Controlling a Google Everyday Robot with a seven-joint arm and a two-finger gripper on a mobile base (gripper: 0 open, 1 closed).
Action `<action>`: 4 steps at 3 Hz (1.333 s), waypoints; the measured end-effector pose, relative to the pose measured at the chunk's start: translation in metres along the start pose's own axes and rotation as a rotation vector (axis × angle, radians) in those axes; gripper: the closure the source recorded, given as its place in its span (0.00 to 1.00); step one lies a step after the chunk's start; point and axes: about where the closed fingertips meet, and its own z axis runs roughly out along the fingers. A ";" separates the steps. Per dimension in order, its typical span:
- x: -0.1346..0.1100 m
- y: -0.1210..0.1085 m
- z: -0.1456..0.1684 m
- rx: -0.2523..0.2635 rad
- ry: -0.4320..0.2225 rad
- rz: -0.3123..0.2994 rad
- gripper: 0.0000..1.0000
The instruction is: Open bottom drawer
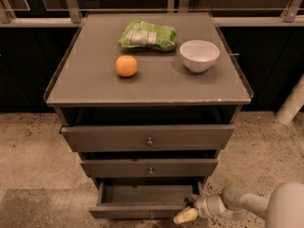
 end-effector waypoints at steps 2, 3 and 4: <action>0.013 0.020 -0.014 -0.030 0.045 0.007 0.00; 0.016 0.044 -0.036 -0.057 0.061 -0.027 0.00; 0.015 0.063 -0.054 -0.062 0.085 -0.065 0.00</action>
Offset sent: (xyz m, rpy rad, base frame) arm -0.0981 -0.0192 0.0583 -0.0218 0.1597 0.1396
